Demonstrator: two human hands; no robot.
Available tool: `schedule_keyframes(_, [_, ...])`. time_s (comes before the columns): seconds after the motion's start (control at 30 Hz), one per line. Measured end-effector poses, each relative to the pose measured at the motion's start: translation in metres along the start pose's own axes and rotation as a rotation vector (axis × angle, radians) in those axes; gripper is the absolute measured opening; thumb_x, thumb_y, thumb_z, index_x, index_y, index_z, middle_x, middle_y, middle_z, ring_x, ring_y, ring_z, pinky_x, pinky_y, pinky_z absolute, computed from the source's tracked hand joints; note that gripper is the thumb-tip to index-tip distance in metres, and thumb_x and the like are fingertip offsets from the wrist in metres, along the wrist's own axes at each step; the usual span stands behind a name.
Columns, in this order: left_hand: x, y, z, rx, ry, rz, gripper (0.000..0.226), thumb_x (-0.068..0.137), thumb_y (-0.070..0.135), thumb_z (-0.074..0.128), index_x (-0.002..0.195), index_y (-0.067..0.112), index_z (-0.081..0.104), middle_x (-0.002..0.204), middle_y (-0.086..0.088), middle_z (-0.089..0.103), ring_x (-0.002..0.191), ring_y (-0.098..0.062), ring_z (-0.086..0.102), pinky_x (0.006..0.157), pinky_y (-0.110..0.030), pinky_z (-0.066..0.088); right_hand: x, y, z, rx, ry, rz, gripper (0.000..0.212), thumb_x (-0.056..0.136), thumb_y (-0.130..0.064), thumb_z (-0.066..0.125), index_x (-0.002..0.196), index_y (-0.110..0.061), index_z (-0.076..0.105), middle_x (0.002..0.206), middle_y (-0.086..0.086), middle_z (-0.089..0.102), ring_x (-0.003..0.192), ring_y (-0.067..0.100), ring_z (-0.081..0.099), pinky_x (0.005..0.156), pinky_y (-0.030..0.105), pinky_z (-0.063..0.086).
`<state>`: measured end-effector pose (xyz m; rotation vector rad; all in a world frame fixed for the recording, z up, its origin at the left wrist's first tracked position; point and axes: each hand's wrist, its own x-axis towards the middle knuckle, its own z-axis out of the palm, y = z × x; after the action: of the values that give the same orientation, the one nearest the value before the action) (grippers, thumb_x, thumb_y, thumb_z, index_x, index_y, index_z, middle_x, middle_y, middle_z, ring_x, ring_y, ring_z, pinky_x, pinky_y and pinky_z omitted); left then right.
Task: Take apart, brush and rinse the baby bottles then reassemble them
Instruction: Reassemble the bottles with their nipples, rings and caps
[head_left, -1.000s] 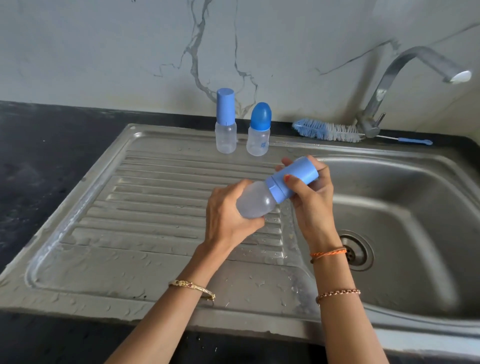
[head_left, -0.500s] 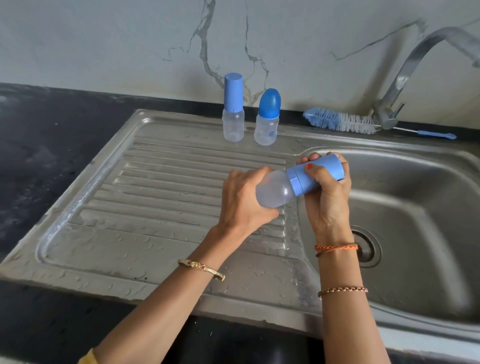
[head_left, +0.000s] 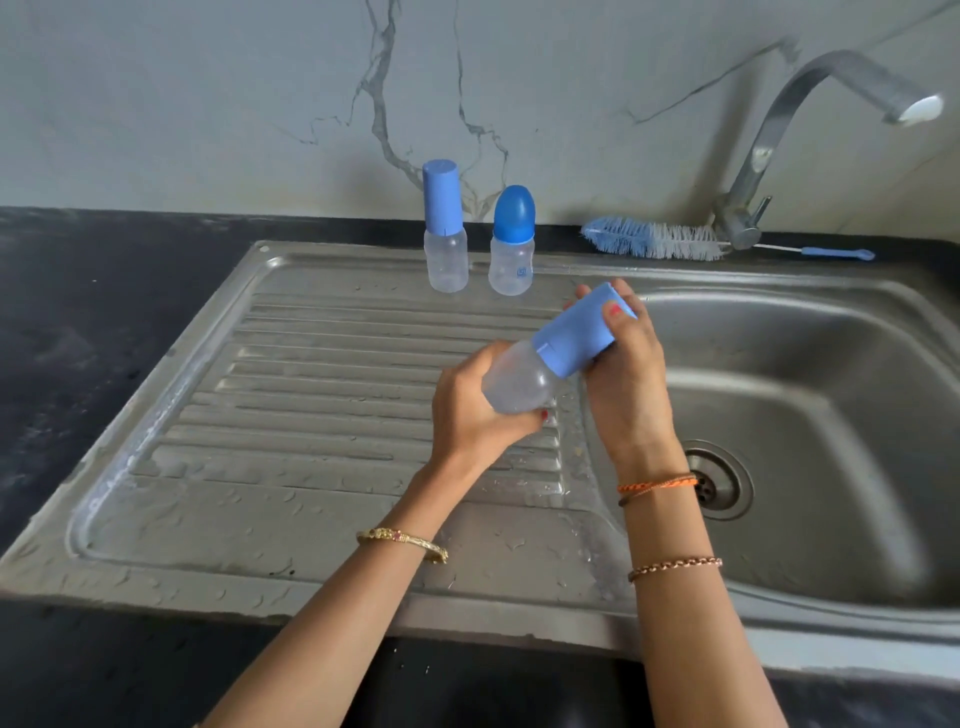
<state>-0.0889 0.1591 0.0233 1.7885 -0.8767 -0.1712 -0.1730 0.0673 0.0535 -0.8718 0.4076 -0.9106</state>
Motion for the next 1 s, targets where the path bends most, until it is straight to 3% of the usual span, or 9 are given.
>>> schedule_keyframes(0.17, [-0.009, -0.001, -0.005, -0.031, -0.02, -0.094, 0.061, 0.041, 0.03, 0.076, 0.101, 0.02, 0.064, 0.081, -0.001, 0.066, 0.073, -0.019, 0.059, 0.067, -0.028, 0.049, -0.006, 0.007, 0.007, -0.205, -0.06, 0.007, 0.039, 0.073, -0.02, 0.061, 0.111, -0.017, 0.05, 0.099, -0.001, 0.065, 0.089, 0.009, 0.061, 0.081, 0.028, 0.05])
schedule_keyframes(0.27, [-0.008, -0.004, -0.013, -0.317, -0.101, -0.252, 0.067, 0.046, 0.016, 0.086, 0.109, 0.018, 0.061, 0.086, 0.004, 0.064, 0.08, -0.013, 0.059, 0.064, -0.021, 0.048, -0.005, 0.0, 0.003, -0.189, -0.237, 0.109, 0.074, 0.064, -0.043, 0.078, 0.125, -0.014, 0.046, 0.111, -0.006, 0.065, 0.106, 0.008, 0.06, 0.094, 0.026, 0.046])
schedule_keyframes(0.33, [-0.008, -0.003, -0.019, -0.5, -0.157, -0.241, 0.053, 0.065, 0.009, 0.081, 0.111, 0.018, 0.057, 0.092, 0.004, 0.064, 0.087, -0.011, 0.06, 0.063, -0.013, 0.046, -0.006, -0.001, -0.002, -0.29, -0.262, 0.161, 0.082, 0.065, -0.057, 0.072, 0.132, -0.02, 0.041, 0.121, -0.01, 0.06, 0.119, 0.008, 0.053, 0.105, 0.031, 0.037])
schedule_keyframes(0.43, [-0.004, -0.006, -0.027, -0.512, -0.175, -0.153, 0.05, 0.068, 0.043, 0.069, 0.112, 0.03, 0.048, 0.109, 0.005, 0.059, 0.098, 0.0, 0.057, 0.078, -0.012, 0.046, -0.016, 0.013, -0.002, -0.516, -0.403, 0.186, 0.054, 0.087, -0.037, 0.044, 0.136, -0.014, 0.043, 0.128, 0.001, 0.058, 0.119, 0.015, 0.054, 0.104, 0.036, 0.041])
schedule_keyframes(0.57, [0.006, -0.021, -0.041, -0.408, -0.216, -0.111, 0.056, 0.07, 0.063, 0.05, 0.118, 0.035, 0.044, 0.13, -0.009, 0.047, 0.122, -0.019, 0.047, 0.101, -0.036, 0.042, -0.023, 0.036, 0.013, -0.48, -0.439, 0.095, 0.041, 0.094, -0.007, 0.044, 0.136, -0.008, 0.039, 0.121, 0.005, 0.058, 0.107, 0.009, 0.059, 0.095, 0.026, 0.048])
schedule_keyframes(0.67, [0.02, -0.034, -0.062, -0.457, -0.29, -0.102, 0.041, 0.081, 0.04, 0.052, 0.119, 0.024, 0.046, 0.123, -0.007, 0.053, 0.107, -0.003, 0.055, 0.088, -0.019, 0.046, -0.014, 0.053, 0.028, -0.571, -0.384, 0.056, 0.042, 0.096, 0.001, 0.043, 0.136, -0.012, 0.039, 0.121, 0.008, 0.058, 0.103, 0.01, 0.06, 0.092, 0.027, 0.049])
schedule_keyframes(0.73, [0.031, -0.042, -0.076, -0.394, -0.252, -0.08, 0.037, 0.08, 0.027, 0.053, 0.117, 0.019, 0.05, 0.117, -0.012, 0.059, 0.099, -0.008, 0.058, 0.083, -0.022, 0.049, -0.001, 0.064, 0.038, -0.703, -0.288, 0.0, 0.041, 0.093, 0.0, 0.048, 0.133, -0.011, 0.045, 0.125, 0.011, 0.058, 0.105, 0.015, 0.056, 0.094, 0.032, 0.047])
schedule_keyframes(0.83, [0.052, -0.058, -0.088, -0.306, -0.139, -0.075, 0.053, 0.079, 0.024, 0.06, 0.129, 0.009, 0.047, 0.12, -0.013, 0.06, 0.105, -0.019, 0.059, 0.086, -0.03, 0.05, 0.023, 0.079, 0.061, -0.852, -0.21, -0.051, 0.038, 0.09, -0.004, 0.056, 0.128, -0.008, 0.053, 0.119, 0.009, 0.063, 0.103, 0.017, 0.06, 0.094, 0.036, 0.049])
schedule_keyframes(1.0, [0.102, -0.087, -0.094, -0.228, -0.02, -0.063, 0.043, 0.088, 0.001, 0.058, 0.129, 0.006, 0.047, 0.127, -0.011, 0.055, 0.116, -0.021, 0.053, 0.099, -0.031, 0.046, 0.068, 0.109, 0.099, -0.95, -0.145, -0.069, 0.033, 0.089, -0.005, 0.055, 0.122, -0.01, 0.058, 0.115, 0.006, 0.065, 0.101, 0.014, 0.061, 0.089, 0.021, 0.048])
